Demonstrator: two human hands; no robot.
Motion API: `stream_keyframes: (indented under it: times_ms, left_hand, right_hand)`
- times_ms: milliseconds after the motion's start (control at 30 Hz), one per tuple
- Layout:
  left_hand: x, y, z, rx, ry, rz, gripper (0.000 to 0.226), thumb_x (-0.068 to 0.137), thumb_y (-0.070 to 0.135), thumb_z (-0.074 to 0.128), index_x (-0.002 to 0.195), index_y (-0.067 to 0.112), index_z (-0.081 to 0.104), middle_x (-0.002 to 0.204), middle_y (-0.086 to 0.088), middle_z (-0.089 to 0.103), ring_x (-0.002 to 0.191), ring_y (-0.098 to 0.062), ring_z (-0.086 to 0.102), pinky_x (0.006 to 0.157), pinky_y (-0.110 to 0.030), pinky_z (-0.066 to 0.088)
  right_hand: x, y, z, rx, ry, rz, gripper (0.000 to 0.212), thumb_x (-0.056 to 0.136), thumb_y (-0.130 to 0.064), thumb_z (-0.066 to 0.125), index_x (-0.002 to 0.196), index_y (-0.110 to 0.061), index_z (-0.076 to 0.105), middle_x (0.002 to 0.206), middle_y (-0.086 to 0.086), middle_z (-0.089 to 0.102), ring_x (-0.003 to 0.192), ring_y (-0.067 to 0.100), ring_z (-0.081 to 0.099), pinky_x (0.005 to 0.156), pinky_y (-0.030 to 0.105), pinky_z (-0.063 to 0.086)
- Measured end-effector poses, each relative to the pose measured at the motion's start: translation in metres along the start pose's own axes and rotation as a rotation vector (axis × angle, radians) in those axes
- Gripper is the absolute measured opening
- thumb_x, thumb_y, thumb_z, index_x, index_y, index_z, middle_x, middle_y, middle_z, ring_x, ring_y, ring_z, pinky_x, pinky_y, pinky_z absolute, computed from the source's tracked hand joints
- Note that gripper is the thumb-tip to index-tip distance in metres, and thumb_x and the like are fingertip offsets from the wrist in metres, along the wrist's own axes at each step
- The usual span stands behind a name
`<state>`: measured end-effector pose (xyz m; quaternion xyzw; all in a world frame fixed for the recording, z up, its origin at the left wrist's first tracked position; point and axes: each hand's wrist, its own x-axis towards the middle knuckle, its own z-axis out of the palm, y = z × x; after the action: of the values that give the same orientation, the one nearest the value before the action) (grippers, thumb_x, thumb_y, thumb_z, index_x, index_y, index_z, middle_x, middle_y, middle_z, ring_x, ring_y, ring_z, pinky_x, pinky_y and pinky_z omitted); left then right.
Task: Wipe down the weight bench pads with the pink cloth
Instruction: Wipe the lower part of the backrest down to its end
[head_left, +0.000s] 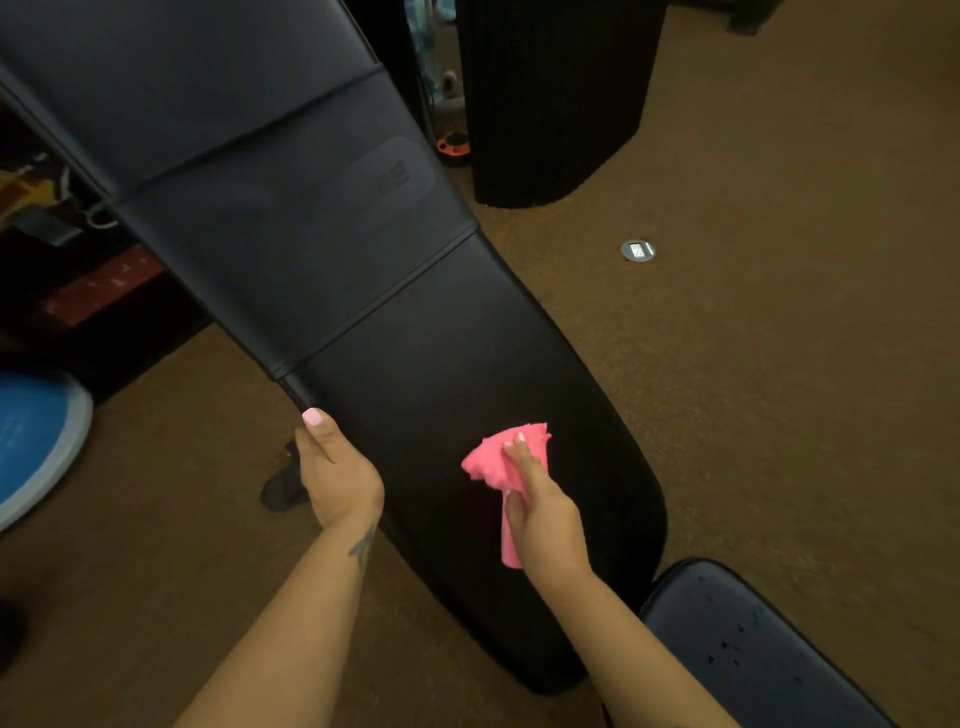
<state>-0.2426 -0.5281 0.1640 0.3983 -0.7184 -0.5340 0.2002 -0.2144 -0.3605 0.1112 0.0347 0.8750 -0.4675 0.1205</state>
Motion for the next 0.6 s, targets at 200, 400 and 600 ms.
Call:
stream_keyframes:
  times_ms: [200, 400, 600]
  left_hand:
    - [0.001, 0.000, 0.000, -0.013, 0.005, 0.021, 0.060, 0.102, 0.048, 0.014, 0.148, 0.014, 0.033, 0.151, -0.006, 0.038, 0.141, -0.025, 0.031, 0.099, -0.021, 0.018]
    - [0.002, -0.002, 0.001, -0.028, 0.020, 0.040, 0.059, 0.103, 0.046, 0.016, 0.147, 0.011, 0.034, 0.152, -0.007, 0.038, 0.141, -0.023, 0.031, 0.100, -0.018, 0.018]
    - [0.002, -0.004, 0.001, -0.035, 0.031, 0.046, 0.058, 0.103, 0.046, 0.017, 0.148, 0.012, 0.034, 0.151, -0.006, 0.038, 0.141, -0.023, 0.031, 0.100, -0.018, 0.018]
  right_hand:
    - [0.005, 0.025, -0.012, 0.001, 0.048, 0.109, 0.052, 0.095, -0.014, 0.047, 0.139, -0.039, 0.033, 0.129, 0.002, 0.054, 0.105, 0.010, 0.054, 0.095, 0.026, 0.042]
    - [0.031, -0.006, -0.011, 0.098, 0.167, 0.116, 0.052, 0.095, -0.018, 0.048, 0.141, -0.035, 0.031, 0.128, 0.003, 0.054, 0.109, 0.017, 0.056, 0.094, 0.031, 0.043]
    - [0.012, 0.000, -0.003, 0.084, 0.081, -0.072, 0.056, 0.093, -0.009, 0.050, 0.138, -0.037, 0.033, 0.143, -0.020, 0.030, 0.131, 0.009, 0.039, 0.111, 0.029, 0.031]
